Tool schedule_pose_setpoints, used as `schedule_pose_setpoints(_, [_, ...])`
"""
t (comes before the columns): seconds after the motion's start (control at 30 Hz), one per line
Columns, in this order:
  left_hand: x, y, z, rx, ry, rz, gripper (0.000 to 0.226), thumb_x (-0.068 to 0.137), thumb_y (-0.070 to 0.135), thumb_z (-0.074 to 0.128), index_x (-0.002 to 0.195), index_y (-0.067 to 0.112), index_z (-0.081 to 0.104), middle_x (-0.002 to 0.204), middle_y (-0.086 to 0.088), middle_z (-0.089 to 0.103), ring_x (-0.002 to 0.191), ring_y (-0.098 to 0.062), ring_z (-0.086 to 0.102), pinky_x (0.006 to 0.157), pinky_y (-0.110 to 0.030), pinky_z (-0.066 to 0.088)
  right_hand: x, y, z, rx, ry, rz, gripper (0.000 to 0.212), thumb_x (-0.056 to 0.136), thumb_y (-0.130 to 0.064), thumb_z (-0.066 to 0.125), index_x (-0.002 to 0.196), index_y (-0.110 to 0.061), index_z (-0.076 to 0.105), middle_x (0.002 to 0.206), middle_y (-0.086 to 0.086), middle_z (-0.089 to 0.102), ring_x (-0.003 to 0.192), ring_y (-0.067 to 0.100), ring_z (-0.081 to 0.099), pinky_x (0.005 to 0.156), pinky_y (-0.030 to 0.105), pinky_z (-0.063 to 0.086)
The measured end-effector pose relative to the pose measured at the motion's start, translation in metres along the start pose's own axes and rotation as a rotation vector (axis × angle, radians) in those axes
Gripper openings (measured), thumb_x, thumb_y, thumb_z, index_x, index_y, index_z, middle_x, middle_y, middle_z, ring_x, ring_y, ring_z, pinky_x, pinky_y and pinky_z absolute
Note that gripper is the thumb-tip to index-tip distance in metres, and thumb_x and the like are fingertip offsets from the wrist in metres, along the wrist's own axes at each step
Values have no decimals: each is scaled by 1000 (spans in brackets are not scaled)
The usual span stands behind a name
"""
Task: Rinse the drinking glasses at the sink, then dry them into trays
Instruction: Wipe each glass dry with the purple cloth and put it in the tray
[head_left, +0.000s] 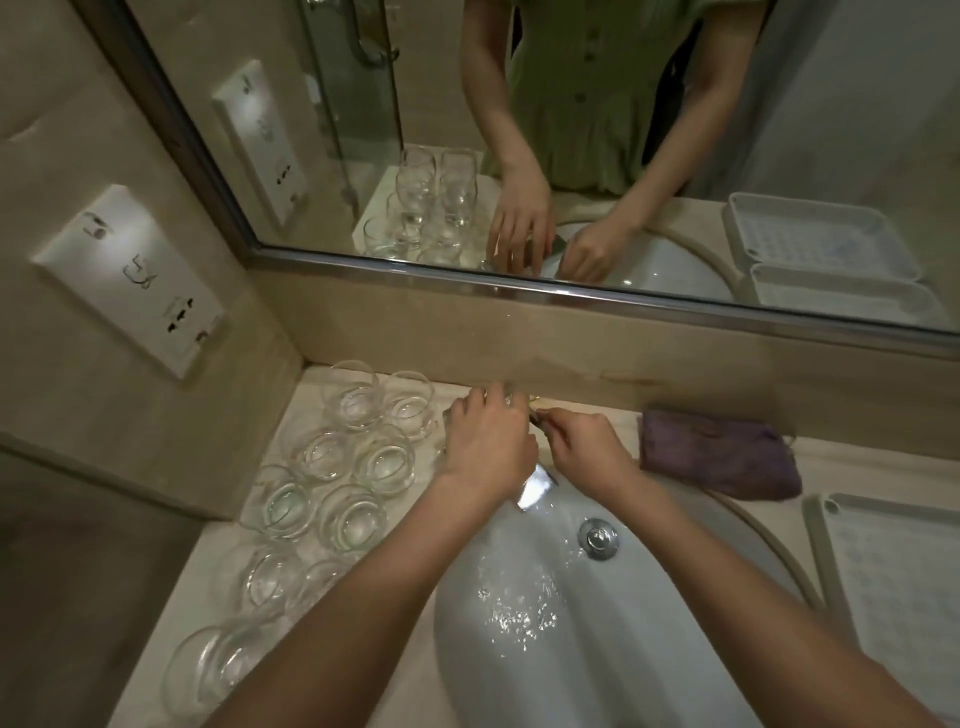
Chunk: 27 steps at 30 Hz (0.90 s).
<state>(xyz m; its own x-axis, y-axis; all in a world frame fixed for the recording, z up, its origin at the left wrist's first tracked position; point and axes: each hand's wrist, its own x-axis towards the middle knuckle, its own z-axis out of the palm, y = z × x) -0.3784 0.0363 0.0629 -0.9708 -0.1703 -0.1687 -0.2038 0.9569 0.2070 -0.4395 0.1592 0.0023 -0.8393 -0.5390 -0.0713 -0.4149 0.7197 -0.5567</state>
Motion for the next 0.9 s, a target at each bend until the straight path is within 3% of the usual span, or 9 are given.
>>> schedule_pose_setpoints(0.13, [3,30,-2,18,14,46,46,94,29,49,136,12,42,134,-11,47,124,-30,43,99,-39,34,-16,17,-20,57,9,-86,32,92,-14,52,122,-9,64,115,10,69,108,28,62,93,37,47])
schedule_pose_setpoints(0.23, [4,62,3,-9,13,100,51,95,31,49,141,11,38,137,-11,44,128,-29,40,102,-39,32,-34,53,-39,-12,66,-65,44,88,-18,57,131,-7,56,125,14,62,117,33,55,100,43,43])
schedule_pose_setpoints(0.33, [3,91,17,-33,-14,162,48,95,28,48,140,11,41,137,-11,45,128,-30,39,103,-38,31,-50,108,-54,-122,106,97,53,84,-18,70,133,-3,54,129,22,55,118,42,52,99,48,43])
schedule_pose_setpoints(0.43, [7,118,36,-66,-84,210,42,93,24,49,133,9,48,133,-14,48,125,-34,41,101,-39,31,-62,151,-62,-228,31,192,65,80,-23,75,137,-6,50,135,22,51,119,43,49,97,50,44])
schedule_pose_setpoints(0.53, [14,136,59,-27,-173,219,38,95,26,46,130,10,46,132,-12,48,123,-31,42,99,-37,32,-64,175,-63,-356,-89,152,72,73,-26,79,137,-11,51,136,17,52,118,41,51,94,47,45])
schedule_pose_setpoints(0.7, [24,142,92,-8,-269,186,41,96,30,45,133,12,44,131,-10,49,121,-28,44,96,-34,34,-53,197,-45,-534,-215,60,91,46,-38,93,127,-12,61,118,23,62,105,47,60,85,55,51])
schedule_pose_setpoints(0.8, [26,138,104,-13,-324,144,44,97,30,44,137,13,42,136,-9,46,125,-28,41,99,-35,33,-45,200,-38,-662,-214,45,80,54,-43,87,125,-15,64,116,24,63,99,47,62,86,57,50])
schedule_pose_setpoints(0.9, [25,133,110,-6,-346,108,45,97,30,45,140,14,41,139,-8,44,129,-26,38,101,-35,31,-41,203,-35,-731,-118,-32,45,76,-38,57,114,-18,70,108,19,67,89,46,64,85,56,50])
